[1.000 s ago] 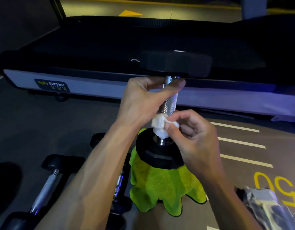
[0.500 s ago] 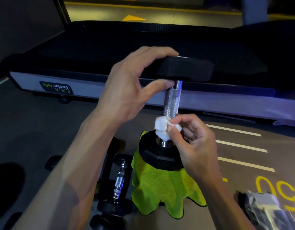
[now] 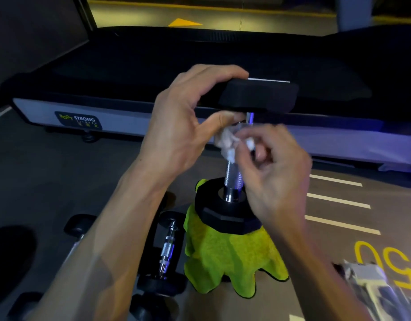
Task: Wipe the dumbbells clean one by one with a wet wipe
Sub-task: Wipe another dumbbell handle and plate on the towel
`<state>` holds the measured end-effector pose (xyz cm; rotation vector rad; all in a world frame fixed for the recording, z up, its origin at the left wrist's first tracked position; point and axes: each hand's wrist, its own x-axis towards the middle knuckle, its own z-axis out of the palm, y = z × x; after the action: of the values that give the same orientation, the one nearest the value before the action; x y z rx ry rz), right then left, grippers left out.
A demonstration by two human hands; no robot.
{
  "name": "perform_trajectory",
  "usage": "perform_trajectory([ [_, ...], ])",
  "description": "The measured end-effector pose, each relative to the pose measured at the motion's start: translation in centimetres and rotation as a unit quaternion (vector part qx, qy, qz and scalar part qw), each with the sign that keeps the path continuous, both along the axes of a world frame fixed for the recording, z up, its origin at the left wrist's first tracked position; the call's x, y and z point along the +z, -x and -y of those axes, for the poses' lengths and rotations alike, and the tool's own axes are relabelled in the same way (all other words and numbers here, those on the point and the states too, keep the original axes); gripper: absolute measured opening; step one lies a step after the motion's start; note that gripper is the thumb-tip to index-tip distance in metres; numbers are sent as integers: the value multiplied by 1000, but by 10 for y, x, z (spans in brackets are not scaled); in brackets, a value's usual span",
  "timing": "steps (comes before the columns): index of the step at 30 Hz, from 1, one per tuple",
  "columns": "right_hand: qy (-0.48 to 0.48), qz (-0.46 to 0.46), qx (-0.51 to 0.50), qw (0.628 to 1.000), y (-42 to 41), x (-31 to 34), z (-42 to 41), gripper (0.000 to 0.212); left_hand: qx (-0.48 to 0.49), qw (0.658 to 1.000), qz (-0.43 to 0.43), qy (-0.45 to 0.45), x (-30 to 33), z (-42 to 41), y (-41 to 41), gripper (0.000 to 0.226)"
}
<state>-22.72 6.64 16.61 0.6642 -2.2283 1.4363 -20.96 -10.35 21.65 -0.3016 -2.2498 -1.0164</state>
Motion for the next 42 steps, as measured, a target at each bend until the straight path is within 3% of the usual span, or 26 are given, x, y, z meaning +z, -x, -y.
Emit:
perform_trajectory([
  [4,-37,45,41,997,-21,-31,-8,11,-1,1000,9,-23,-1,1,7,47],
  [11,37,-7,-24,999,20,12,6,5,-6,999,36,-23,5,5,14,48],
  [17,-70,-20,39,997,-6,-22,-5,12,-17,997,70,-14,10,11,13,48],
  [21,-32,-74,-26,996,26,10,8,8,-21,996,75,-39,14,9,16,30],
  [28,-21,-83,-19,996,12,-18,11,10,-7,995,71,-62,12,10,19,25],
  [33,1,-128,-55,990,28,10,8,9,-21,996,57,-65,11,7,17,25],
  [38,-109,-126,-43,985,-2,-14,-7,29,-13,996,59,-72,9,10,18,26],
  [42,-138,-117,-26,983,1,-5,-11,36,-23,996,56,-72,10,8,20,24],
])
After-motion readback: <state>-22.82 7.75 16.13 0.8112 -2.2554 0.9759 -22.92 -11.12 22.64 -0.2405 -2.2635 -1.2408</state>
